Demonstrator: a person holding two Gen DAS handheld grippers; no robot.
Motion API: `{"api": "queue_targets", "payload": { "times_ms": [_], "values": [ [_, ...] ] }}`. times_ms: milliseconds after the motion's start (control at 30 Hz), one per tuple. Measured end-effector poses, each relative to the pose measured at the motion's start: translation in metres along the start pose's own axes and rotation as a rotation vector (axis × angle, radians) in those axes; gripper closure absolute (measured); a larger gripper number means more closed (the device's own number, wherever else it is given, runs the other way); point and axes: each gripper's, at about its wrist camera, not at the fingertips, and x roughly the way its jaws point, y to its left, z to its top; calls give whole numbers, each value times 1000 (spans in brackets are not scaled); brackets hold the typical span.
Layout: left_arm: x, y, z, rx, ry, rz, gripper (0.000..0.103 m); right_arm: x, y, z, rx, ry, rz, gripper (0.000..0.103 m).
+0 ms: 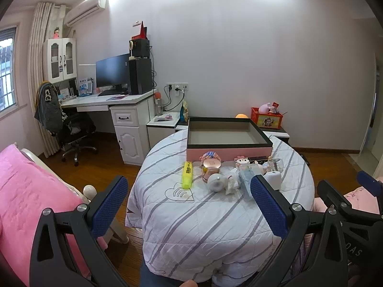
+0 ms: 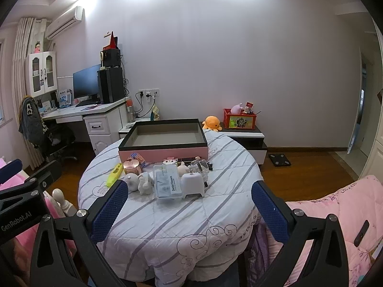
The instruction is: Organize rigid objects
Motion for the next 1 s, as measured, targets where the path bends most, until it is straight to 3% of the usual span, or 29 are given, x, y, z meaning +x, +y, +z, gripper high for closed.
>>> {"api": "queue_targets", "payload": {
  "times_ms": [1000],
  "values": [
    [-2,11,-4,-32,-22,-4,0,0,4,5,-20,-21,8,0]
  ]
}}
